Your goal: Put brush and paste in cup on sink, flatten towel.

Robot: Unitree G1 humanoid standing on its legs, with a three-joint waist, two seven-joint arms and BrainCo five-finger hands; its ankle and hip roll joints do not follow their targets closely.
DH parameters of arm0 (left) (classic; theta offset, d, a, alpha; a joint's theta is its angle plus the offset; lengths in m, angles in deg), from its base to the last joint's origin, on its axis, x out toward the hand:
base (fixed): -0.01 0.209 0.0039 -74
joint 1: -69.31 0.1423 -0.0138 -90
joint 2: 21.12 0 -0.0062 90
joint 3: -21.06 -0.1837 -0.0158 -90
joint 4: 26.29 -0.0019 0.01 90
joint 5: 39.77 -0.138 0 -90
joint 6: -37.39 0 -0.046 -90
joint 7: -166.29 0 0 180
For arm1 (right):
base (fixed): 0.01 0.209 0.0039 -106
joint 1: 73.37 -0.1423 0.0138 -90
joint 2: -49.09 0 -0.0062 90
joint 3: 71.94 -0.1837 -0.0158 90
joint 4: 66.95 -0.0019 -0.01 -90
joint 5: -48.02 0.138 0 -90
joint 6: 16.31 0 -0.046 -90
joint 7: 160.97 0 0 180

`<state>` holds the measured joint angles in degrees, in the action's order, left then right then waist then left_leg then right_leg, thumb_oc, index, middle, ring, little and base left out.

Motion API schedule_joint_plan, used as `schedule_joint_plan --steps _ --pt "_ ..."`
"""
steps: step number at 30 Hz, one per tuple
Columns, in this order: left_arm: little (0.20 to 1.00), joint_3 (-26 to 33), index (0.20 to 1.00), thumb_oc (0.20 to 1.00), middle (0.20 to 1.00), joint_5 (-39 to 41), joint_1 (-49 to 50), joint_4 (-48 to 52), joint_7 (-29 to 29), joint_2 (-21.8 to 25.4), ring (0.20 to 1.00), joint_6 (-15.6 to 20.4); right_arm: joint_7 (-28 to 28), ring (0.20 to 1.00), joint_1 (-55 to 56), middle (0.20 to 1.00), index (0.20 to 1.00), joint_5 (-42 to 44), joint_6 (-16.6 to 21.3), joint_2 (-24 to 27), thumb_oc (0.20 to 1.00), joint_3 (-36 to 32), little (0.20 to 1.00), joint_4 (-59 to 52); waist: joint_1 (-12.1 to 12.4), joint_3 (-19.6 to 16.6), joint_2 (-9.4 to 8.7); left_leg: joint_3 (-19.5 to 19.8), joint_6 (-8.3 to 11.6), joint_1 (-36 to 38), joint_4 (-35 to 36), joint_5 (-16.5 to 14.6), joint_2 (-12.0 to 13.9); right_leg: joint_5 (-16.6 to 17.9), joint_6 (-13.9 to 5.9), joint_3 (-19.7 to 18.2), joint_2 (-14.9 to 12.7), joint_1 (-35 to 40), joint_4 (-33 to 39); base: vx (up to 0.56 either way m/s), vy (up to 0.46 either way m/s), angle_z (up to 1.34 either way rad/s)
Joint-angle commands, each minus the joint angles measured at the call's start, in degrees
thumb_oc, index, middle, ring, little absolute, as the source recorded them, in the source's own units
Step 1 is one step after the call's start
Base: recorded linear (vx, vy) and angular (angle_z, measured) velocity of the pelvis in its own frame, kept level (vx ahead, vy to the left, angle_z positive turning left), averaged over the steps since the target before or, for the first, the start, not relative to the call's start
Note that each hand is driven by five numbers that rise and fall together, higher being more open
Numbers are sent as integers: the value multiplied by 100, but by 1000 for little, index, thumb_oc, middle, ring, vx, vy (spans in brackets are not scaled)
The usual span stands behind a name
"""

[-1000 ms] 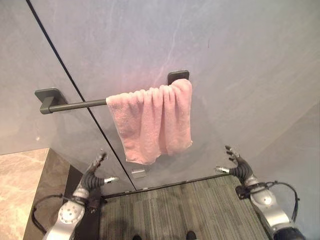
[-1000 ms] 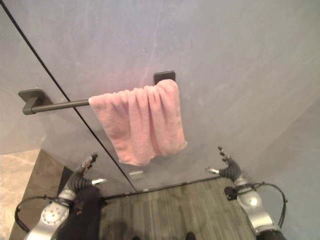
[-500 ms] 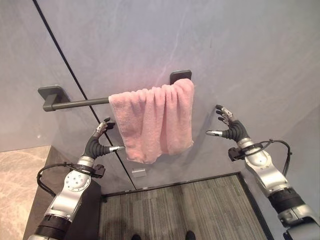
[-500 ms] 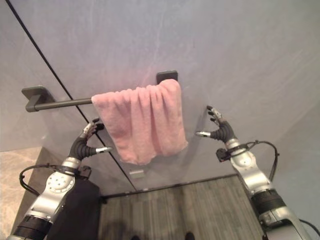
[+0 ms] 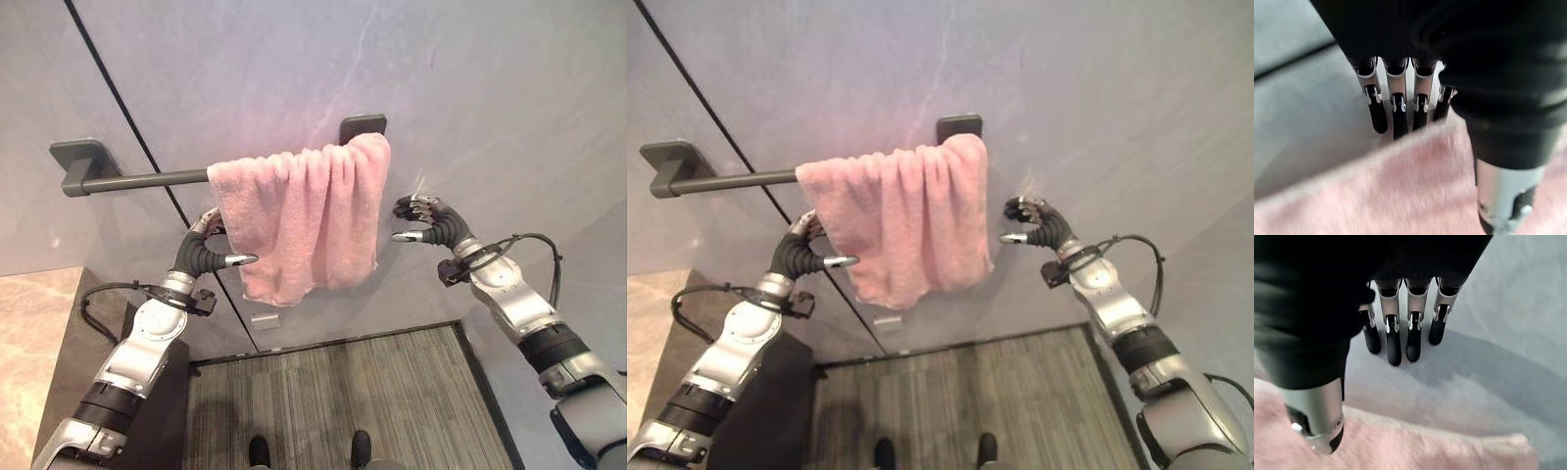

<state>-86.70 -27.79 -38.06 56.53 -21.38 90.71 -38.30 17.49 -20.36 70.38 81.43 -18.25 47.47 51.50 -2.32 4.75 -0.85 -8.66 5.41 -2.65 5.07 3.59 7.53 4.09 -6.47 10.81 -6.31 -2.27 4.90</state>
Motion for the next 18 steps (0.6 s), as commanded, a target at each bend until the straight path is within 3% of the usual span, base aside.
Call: schedule_joint_plan --steps 1,10,11,12,18 --pt "1000 -106 1000 1000 1000 302 -770 86 -68 123 1000 247 -57 1000 -805 1000 1000 524 63 -361 1000 306 1000 98 123 -139 -389 -197 204 80 -7 24 154 642 -557 -146 -694 -262 10 0 0 0" --pt "1000 -275 1000 1000 1000 387 -943 104 -63 23 1000 216 -171 1000 -1266 1000 1000 763 10 -659 1000 682 1000 36 132 -144 -405 -192 224 61 -7 33 175 627 -542 -139 -690 -279 10 0 0 0" --pt "1000 -265 1000 1000 1000 386 -940 116 -63 9 1000 208 -164 558 -1337 558 558 753 14 -718 558 723 558 12 138 -137 -406 -195 226 66 -7 34 172 628 -541 -148 -686 -280 10 0 0 0" --pt "1000 -258 1000 1000 1000 372 -912 142 -67 -14 1000 196 -139 200 -1323 200 200 781 17 -786 200 696 200 -22 140 -135 -403 -195 224 73 -7 30 175 621 -539 -143 -685 -274 10 0 0 0" --pt "1000 -125 1000 1000 1000 322 -733 209 -75 -60 1000 171 -104 200 -1164 200 200 672 53 -830 200 571 200 -233 145 -140 -404 -186 224 97 -7 20 178 603 -534 -121 -685 -232 10 0 0 0"
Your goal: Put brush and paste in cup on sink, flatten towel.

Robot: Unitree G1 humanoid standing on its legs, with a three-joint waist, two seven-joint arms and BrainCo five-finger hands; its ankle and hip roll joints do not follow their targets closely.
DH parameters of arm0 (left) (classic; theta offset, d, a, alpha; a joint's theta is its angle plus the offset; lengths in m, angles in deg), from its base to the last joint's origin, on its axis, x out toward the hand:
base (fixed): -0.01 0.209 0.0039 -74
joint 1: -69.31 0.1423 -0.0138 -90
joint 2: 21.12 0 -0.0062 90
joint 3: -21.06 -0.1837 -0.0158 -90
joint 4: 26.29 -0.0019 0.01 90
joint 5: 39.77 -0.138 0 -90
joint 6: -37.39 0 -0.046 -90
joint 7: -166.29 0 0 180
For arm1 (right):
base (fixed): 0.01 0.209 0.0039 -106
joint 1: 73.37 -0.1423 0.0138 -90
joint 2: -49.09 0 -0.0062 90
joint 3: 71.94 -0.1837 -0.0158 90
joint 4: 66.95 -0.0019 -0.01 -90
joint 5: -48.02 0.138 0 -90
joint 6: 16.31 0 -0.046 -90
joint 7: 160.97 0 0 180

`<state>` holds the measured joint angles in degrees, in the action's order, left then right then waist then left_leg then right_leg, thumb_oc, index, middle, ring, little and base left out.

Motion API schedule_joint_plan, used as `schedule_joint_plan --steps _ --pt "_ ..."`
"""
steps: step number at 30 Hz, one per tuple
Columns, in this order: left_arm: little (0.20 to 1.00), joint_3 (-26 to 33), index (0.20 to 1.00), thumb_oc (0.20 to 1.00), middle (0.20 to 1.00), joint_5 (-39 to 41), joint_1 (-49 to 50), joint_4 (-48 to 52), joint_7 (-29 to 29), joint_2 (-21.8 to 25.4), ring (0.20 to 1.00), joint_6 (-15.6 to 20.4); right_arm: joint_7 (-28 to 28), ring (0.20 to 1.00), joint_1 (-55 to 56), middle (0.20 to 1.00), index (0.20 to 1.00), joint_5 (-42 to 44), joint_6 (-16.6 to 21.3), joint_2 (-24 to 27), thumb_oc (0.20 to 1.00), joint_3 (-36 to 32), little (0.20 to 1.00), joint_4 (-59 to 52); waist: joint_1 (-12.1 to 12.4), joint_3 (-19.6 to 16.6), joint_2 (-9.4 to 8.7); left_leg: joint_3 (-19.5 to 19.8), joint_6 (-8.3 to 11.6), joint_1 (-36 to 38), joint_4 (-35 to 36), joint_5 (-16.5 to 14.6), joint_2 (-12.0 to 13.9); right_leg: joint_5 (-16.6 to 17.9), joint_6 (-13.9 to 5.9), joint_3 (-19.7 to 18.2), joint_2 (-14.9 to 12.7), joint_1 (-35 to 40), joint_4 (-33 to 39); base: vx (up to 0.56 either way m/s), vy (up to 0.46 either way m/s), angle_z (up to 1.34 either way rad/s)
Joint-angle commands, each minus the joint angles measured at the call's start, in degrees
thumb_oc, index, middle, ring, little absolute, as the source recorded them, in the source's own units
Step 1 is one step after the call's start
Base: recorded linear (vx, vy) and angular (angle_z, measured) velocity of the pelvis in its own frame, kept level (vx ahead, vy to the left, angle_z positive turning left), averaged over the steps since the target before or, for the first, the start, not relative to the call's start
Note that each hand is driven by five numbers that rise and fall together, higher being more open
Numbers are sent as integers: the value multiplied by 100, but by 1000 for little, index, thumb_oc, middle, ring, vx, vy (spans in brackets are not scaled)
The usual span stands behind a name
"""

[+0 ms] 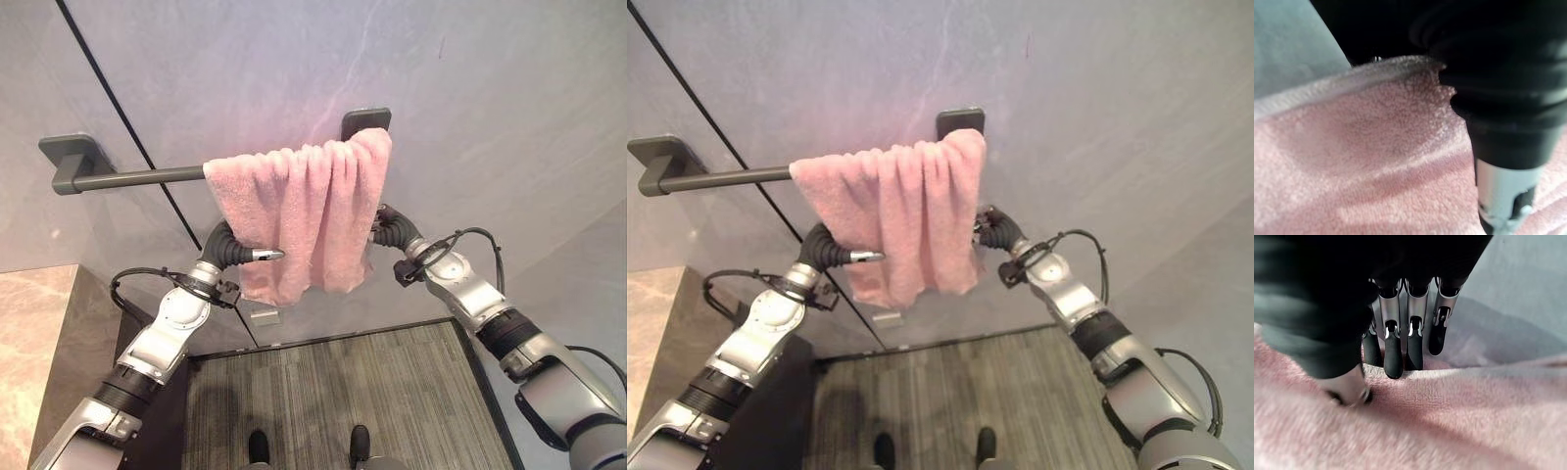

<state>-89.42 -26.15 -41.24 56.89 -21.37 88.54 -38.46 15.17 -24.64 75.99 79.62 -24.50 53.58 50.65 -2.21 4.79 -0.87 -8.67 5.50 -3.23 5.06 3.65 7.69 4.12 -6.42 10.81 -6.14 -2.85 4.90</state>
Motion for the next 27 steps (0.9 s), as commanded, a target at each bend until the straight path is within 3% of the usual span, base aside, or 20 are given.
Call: schedule_joint_plan --steps 1,2,3,4,11,21,27 --pt "1000 214 1000 1000 1000 132 -302 215 -66 134 1000 156 151 200 -604 200 200 31 244 -183 200 -132 200 -272 134 -150 -401 -176 212 166 -6 3 159 592 -539 -105 -706 -154 10 0 0 0" --pt "834 245 834 834 834 136 -241 252 -40 138 834 153 140 200 -538 200 200 25 250 -169 200 -175 200 -341 136 -152 -398 -171 208 168 -6 -3 156 591 -541 -101 -708 -147 10 0 0 0" --pt "551 275 551 551 551 159 -174 285 -19 143 551 151 120 200 -436 200 200 44 262 -156 200 -231 200 -426 136 -151 -399 -165 204 171 -6 -6 151 589 -543 -102 -709 -140 10 0 0 0" --pt "200 291 200 200 200 178 -134 308 -1 144 200 150 110 200 -367 200 200 36 272 -150 200 -261 200 -468 137 -155 -402 -162 201 173 -6 -9 146 584 -546 -98 -711 -131 10 0 0 0" --pt "200 503 200 200 200 185 162 389 40 185 200 144 55 200 -43 200 200 -89 302 -61 200 -388 200 -752 166 -158 -407 -143 191 181 -6 -25 121 575 -556 -67 -747 -87 10 -2 4 2" --pt "200 664 200 200 200 171 299 430 0 249 200 85 123 200 11 200 200 -189 277 -313 200 -441 200 -963 220 -199 -417 -100 173 225 -6 -53 89 570 -566 -5 -794 8 10 -1 1 0" --pt "200 1337 200 200 200 132 360 1450 -296 387 200 219 131 200 -192 200 200 149 436 -183 200 -670 200 -2606 216 -246 -469 -96 178 258 -6 -72 85 558 -567 4 -804 49 10 1 0 1"
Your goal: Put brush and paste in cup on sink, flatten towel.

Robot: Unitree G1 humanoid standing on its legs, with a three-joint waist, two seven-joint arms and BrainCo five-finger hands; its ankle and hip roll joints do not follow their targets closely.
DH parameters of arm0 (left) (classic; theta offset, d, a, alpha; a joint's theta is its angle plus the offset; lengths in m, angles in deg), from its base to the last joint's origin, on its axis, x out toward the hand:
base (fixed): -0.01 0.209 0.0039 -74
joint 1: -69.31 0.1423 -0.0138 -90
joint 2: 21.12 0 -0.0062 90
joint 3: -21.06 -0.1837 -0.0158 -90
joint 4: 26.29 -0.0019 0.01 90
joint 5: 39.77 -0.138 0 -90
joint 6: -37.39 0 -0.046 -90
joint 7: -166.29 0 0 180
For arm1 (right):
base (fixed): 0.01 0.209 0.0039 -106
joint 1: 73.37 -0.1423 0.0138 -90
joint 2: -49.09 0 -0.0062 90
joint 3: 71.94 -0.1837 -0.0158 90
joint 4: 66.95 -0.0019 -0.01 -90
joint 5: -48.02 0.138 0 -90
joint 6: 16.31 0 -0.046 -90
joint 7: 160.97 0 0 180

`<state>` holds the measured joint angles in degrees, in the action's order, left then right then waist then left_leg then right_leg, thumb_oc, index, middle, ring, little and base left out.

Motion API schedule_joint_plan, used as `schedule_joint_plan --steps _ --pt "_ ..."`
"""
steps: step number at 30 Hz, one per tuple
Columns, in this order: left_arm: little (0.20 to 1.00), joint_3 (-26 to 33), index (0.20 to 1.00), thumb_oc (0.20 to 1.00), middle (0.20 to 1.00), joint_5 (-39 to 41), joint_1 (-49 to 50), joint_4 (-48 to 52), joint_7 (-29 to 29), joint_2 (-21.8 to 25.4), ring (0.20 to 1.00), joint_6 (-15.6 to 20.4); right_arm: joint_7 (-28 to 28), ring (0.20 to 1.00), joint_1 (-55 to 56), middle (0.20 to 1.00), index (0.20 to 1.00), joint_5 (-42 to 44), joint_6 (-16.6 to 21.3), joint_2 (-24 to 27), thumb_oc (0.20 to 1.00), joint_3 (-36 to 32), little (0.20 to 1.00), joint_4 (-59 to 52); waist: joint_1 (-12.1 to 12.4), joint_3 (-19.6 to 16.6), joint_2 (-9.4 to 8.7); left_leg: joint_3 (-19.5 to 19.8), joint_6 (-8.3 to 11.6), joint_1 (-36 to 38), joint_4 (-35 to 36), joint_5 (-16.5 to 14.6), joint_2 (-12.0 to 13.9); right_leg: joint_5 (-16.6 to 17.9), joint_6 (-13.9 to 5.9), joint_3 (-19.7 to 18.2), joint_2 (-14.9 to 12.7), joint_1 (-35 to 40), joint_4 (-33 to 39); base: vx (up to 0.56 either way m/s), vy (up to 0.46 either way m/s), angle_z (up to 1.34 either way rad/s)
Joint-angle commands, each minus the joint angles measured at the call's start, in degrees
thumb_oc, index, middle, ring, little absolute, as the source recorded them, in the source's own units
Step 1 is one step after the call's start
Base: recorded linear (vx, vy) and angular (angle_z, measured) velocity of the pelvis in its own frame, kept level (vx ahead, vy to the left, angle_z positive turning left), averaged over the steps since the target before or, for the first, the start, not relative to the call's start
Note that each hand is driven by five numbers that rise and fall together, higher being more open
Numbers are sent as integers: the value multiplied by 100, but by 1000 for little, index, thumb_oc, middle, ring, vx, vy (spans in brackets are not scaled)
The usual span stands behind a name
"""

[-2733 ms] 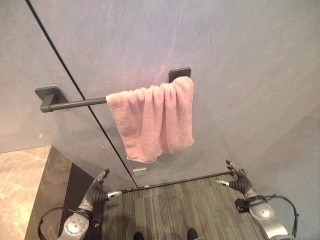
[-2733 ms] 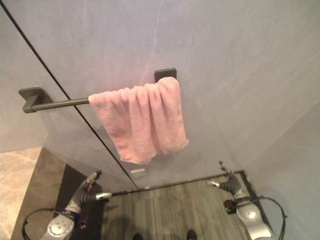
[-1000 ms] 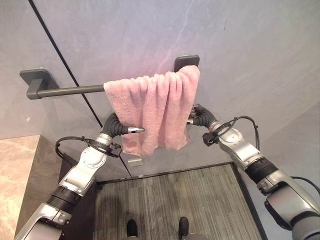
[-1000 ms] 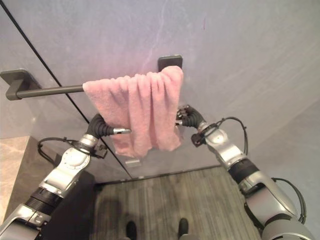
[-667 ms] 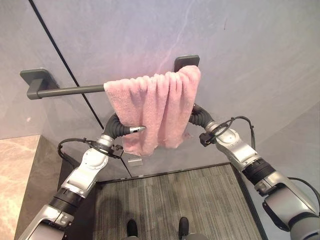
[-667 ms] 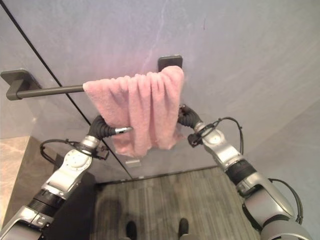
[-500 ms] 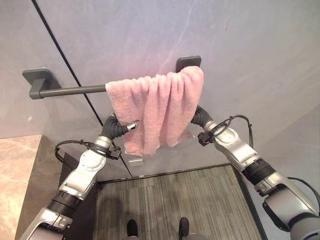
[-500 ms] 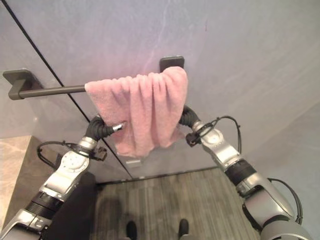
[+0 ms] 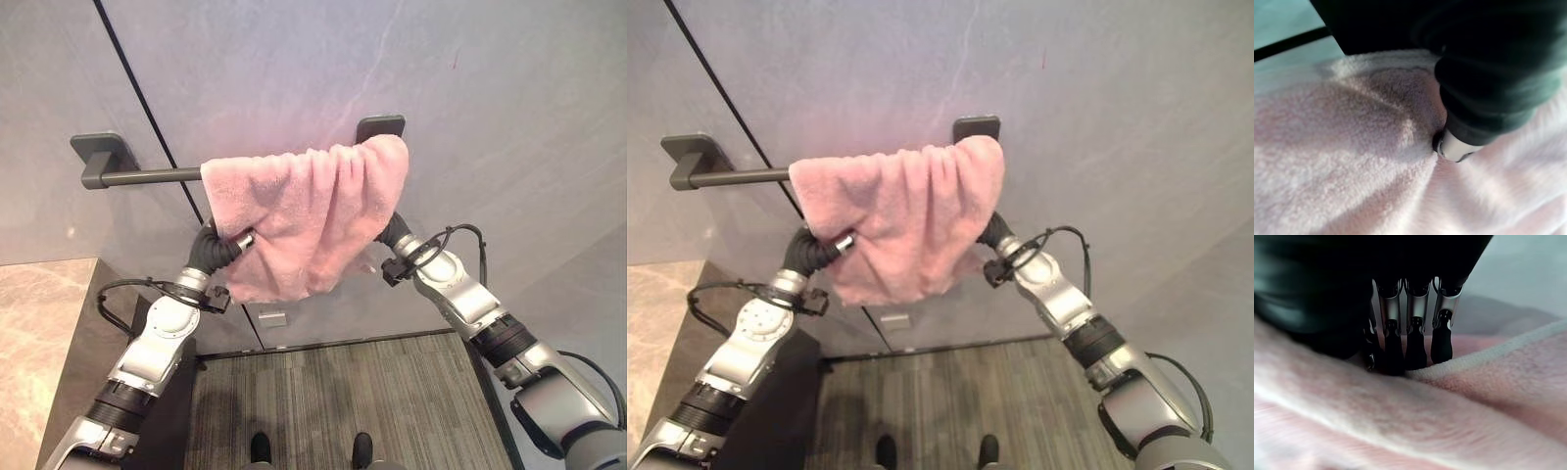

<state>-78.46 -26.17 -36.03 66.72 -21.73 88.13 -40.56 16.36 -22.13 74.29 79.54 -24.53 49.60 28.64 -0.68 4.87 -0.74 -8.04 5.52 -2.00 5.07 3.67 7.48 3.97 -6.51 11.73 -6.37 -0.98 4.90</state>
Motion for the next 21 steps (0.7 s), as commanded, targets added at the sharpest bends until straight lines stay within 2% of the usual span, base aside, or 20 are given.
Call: schedule_joint_plan --steps 1,4,9,11,17,20,21 --pt "200 338 200 200 200 122 -114 609 -302 402 200 454 8 200 -456 200 200 370 489 -180 200 -314 200 -617 69 -261 -488 -155 179 142 -7 -78 106 568 -559 -86 -789 -122 10 7 1 4" --pt "200 577 200 200 200 247 39 968 -402 272 200 586 28 200 -416 200 200 453 613 -278 200 -426 200 -1060 91 -272 -499 -145 181 156 -7 -95 95 558 -560 -85 -794 -102 10 0 0 0" --pt "200 660 200 200 200 260 364 991 -381 184 200 561 -73 200 -266 200 200 345 514 -438 200 -243 200 -1003 114 -267 -517 -150 177 182 -7 -94 92 544 -548 -82 -790 -77 10 0 0 0" --pt "200 514 200 200 200 249 577 540 -364 100 200 397 -142 200 -257 200 200 218 256 -589 200 169 200 -501 161 -212 -539 -136 170 138 -7 -59 99 550 -529 -66 -790 -104 10 -35 2 2" --pt "200 270 200 200 200 277 591 -108 -374 -29 200 289 -54 200 -355 200 200 202 113 -885 200 422 200 252 203 -163 -568 -122 170 63 -7 -24 106 566 -522 -36 -785 -146 10 -24 -1 5" --pt "200 -62 200 200 200 60 402 -1002 -539 -223 200 102 250 200 -329 200 200 3 35 -1373 200 450 200 1081 252 -157 -576 -89 156 -5 -7 -6 90 586 -513 4 -799 -168 10 -7 9 6" --pt "200 -44 200 200 200 45 411 -977 -538 -220 200 105 235 200 -315 200 200 -26 41 -1380 200 438 200 1034 252 -162 -578 -87 154 -2 -7 -10 88 585 -514 11 -801 -163 10 0 0 0"
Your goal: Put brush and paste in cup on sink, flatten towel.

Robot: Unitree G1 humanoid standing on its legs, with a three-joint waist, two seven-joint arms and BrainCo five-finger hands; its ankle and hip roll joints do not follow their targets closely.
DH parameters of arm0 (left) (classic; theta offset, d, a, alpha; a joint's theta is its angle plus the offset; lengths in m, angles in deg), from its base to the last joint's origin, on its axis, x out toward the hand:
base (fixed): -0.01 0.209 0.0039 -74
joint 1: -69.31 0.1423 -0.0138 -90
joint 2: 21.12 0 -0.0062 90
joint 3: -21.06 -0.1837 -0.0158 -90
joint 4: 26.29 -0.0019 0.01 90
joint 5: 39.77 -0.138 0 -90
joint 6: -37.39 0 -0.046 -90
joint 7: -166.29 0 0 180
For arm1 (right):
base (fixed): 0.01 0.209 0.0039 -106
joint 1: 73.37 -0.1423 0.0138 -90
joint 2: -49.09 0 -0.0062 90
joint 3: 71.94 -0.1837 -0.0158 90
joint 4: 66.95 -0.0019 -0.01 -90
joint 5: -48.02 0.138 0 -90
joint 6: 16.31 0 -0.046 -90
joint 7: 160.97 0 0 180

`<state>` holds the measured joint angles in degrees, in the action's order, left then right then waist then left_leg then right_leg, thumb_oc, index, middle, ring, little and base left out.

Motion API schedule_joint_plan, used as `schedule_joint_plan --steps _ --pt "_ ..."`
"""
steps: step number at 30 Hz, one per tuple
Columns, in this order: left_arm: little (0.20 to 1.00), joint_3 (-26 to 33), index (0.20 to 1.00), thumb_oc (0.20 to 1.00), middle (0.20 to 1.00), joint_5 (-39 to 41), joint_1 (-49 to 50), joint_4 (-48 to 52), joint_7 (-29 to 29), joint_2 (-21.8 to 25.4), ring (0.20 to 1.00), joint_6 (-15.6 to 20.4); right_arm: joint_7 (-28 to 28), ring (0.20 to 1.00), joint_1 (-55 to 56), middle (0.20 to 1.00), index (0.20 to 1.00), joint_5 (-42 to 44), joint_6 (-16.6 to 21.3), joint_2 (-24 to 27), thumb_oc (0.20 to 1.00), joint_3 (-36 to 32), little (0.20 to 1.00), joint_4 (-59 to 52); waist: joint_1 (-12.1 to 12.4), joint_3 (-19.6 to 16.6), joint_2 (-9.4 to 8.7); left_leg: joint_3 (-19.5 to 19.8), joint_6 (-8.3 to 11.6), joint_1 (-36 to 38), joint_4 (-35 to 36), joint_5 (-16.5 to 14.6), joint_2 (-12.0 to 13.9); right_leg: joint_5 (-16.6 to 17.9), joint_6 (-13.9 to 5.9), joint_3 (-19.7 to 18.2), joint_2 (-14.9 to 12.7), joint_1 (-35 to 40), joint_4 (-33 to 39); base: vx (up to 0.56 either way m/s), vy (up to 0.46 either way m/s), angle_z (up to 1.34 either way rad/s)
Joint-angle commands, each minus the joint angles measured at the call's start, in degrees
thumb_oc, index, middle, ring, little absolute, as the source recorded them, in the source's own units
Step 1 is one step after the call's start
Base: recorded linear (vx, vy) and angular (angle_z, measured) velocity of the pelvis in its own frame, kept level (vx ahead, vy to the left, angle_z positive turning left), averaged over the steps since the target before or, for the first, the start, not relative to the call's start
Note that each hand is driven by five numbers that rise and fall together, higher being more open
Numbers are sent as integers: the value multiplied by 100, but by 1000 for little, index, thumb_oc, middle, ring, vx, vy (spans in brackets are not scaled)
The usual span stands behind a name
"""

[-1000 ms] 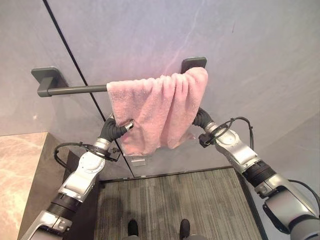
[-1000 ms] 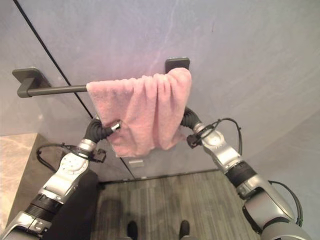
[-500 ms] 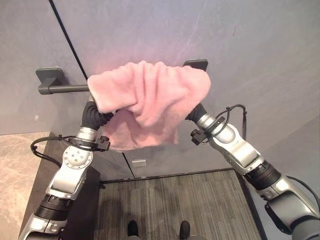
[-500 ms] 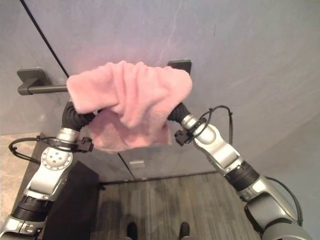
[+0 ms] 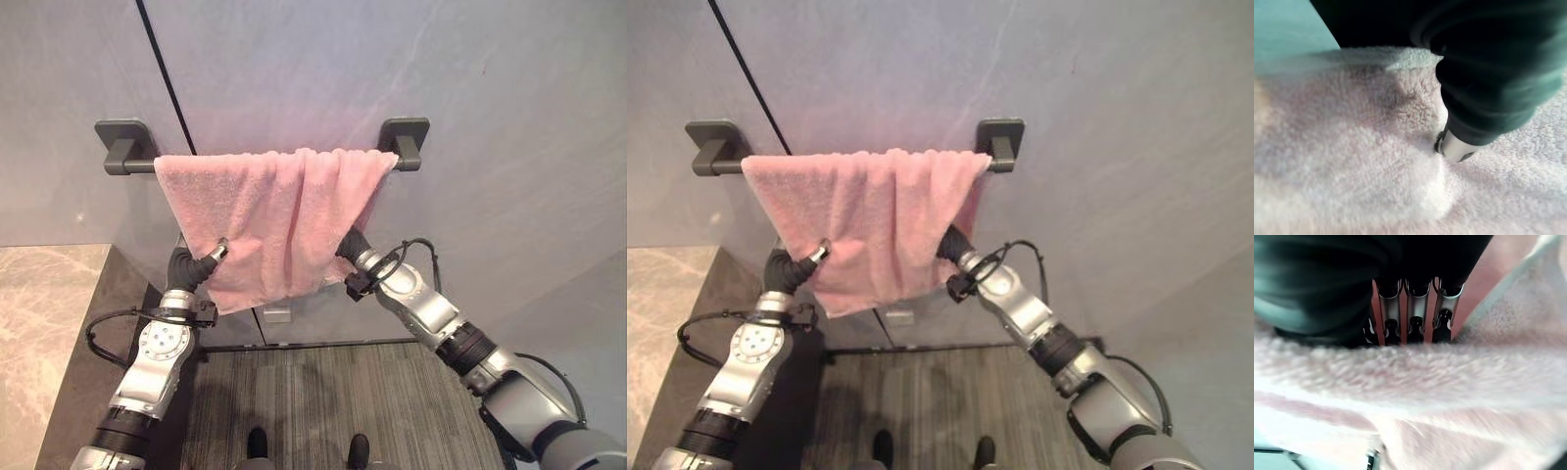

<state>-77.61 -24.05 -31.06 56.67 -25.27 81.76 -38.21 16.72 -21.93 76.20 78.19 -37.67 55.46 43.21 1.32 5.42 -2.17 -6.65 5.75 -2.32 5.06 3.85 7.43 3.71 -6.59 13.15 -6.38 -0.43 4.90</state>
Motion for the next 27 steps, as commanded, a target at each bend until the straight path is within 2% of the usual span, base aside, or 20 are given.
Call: schedule_joint_plan --steps 1,11,19,24,27 --pt "200 -109 200 200 200 -176 -83 60 -178 423 200 -132 194 200 -330 200 200 -249 180 -55 200 -160 200 -469 52 -225 -433 -224 132 29 -6 -31 93 605 -506 -126 -800 -213 10 0 0 0" --pt "200 307 200 200 200 -241 -68 606 -423 410 200 16 314 200 -238 200 200 -372 374 64 200 -507 200 -1240 25 -292 -413 -214 143 73 -6 -61 113 577 -509 -98 -810 -172 10 0 0 0" --pt "200 501 200 200 200 -278 15 572 -556 393 200 59 290 200 -153 200 200 -398 359 15 200 -470 200 -1247 38 -305 -392 -237 148 101 -6 -65 123 553 -501 -120 -799 -151 10 0 0 0" --pt "200 501 200 200 200 -291 49 504 -580 359 200 35 297 272 -86 272 272 -433 352 -4 272 -475 272 -1229 32 -305 -386 -237 148 98 -6 -68 128 543 -498 -118 -800 -147 10 0 0 0" --pt "200 482 200 200 200 -326 77 475 -570 348 200 28 349 260 -19 260 260 -549 359 11 260 -518 260 -1212 21 -293 -386 -242 143 103 -6 -70 126 544 -495 -105 -801 -149 10 0 0 0"
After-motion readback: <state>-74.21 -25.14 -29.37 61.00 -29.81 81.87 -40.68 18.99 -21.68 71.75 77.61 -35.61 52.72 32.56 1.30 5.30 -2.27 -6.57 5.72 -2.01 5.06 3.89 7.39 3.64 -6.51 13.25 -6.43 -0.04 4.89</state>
